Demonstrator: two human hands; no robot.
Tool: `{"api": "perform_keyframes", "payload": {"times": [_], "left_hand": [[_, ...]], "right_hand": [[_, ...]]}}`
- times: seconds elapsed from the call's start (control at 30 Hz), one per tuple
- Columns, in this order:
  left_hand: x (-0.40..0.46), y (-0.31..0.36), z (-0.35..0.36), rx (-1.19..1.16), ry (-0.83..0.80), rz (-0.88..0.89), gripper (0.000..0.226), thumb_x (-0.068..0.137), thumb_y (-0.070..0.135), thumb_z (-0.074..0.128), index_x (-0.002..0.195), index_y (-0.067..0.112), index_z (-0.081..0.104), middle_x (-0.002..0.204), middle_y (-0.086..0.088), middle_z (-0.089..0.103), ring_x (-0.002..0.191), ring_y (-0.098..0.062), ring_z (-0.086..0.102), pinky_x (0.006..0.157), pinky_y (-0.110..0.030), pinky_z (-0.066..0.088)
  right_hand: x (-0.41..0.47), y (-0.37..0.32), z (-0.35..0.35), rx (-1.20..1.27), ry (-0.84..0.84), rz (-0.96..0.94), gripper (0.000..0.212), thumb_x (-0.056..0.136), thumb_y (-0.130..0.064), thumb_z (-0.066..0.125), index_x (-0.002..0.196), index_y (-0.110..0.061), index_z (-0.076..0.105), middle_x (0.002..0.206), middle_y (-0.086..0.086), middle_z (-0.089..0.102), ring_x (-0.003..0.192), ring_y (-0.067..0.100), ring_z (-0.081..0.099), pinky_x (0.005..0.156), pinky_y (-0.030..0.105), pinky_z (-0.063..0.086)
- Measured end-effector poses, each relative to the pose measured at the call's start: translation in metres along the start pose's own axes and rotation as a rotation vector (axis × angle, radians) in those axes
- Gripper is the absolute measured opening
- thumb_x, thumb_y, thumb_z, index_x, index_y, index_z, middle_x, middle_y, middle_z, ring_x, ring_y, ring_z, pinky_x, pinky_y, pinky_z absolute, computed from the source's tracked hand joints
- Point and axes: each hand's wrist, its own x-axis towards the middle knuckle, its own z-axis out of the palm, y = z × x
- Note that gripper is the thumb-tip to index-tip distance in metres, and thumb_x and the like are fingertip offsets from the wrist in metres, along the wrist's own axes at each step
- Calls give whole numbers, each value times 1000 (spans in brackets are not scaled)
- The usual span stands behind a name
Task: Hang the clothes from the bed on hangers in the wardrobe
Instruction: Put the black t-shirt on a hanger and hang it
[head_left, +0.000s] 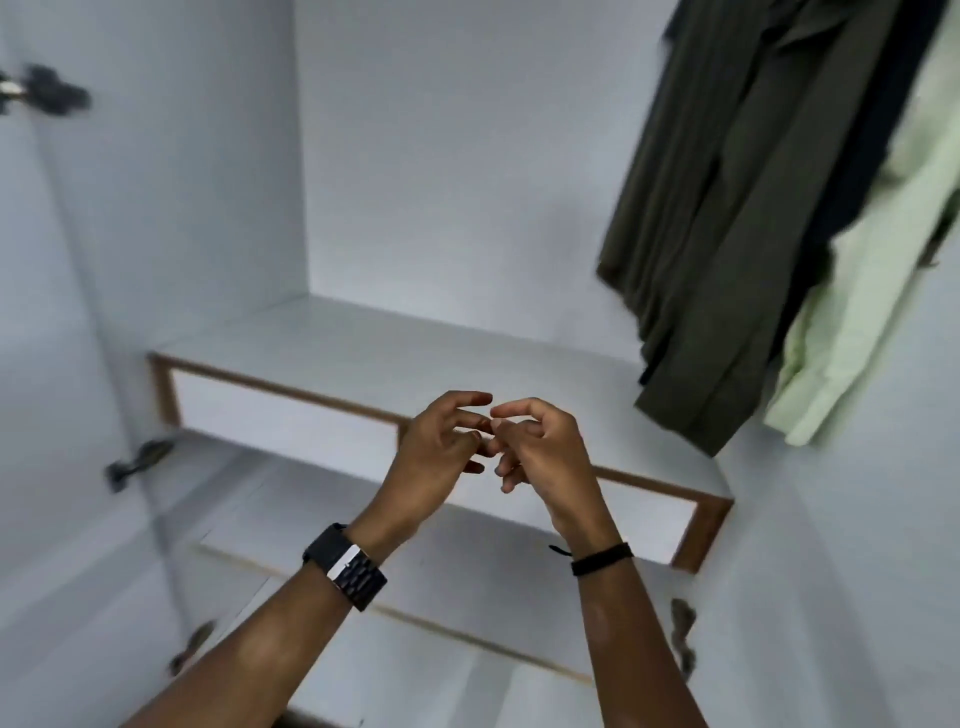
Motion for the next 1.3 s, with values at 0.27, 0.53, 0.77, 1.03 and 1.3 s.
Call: {"api": "perform_keyframes", "payload": {"times": [0.27, 0.53, 0.77, 1.03, 1.3], "left_hand": [[-150, -50, -114, 45, 349, -315, 39, 92, -10, 44, 121, 14, 55, 99, -7, 66, 80, -18, 65, 73, -30, 53], [-336, -65, -224, 67, 873, -445, 37, 93, -9, 44, 116, 17, 57, 91, 1, 70, 72, -12, 69, 65, -23, 55], [-477, -61, -277, 53, 1206, -513, 36, 91, -8, 49, 113, 19, 56, 86, 2, 70, 71, -12, 68, 69, -29, 55], [-631, -65, -333, 2, 1538, -602, 35, 92, -7, 47, 121, 11, 55, 87, -7, 67, 69, -10, 67, 64, -22, 55], [-766, -95, -378, 37, 1783, -683, 35, 92, -9, 44, 118, 12, 57, 88, -12, 61, 63, -10, 58, 59, -21, 53]], "right_hand": [[-77, 67, 145, 55, -467, 213, 12, 91, -4, 55, 96, -3, 65, 63, 5, 62, 45, 12, 53, 42, 24, 44], [-192, 88, 325, -49, -1053, 276, 9, 95, -10, 56, 97, -11, 65, 69, 3, 63, 52, 9, 56, 42, 23, 46], [-318, 88, 432, -153, -1351, 254, 8, 94, -9, 57, 93, -16, 62, 72, 2, 64, 51, 6, 59, 43, 23, 49], [-466, 92, 532, -279, -1594, 247, 9, 93, -13, 57, 98, -15, 64, 76, 5, 66, 58, 12, 63, 46, 25, 50], [-603, 132, 618, -314, -1801, 226, 19, 90, -6, 50, 100, -17, 61, 78, 3, 64, 56, 11, 63, 45, 26, 51]]}}
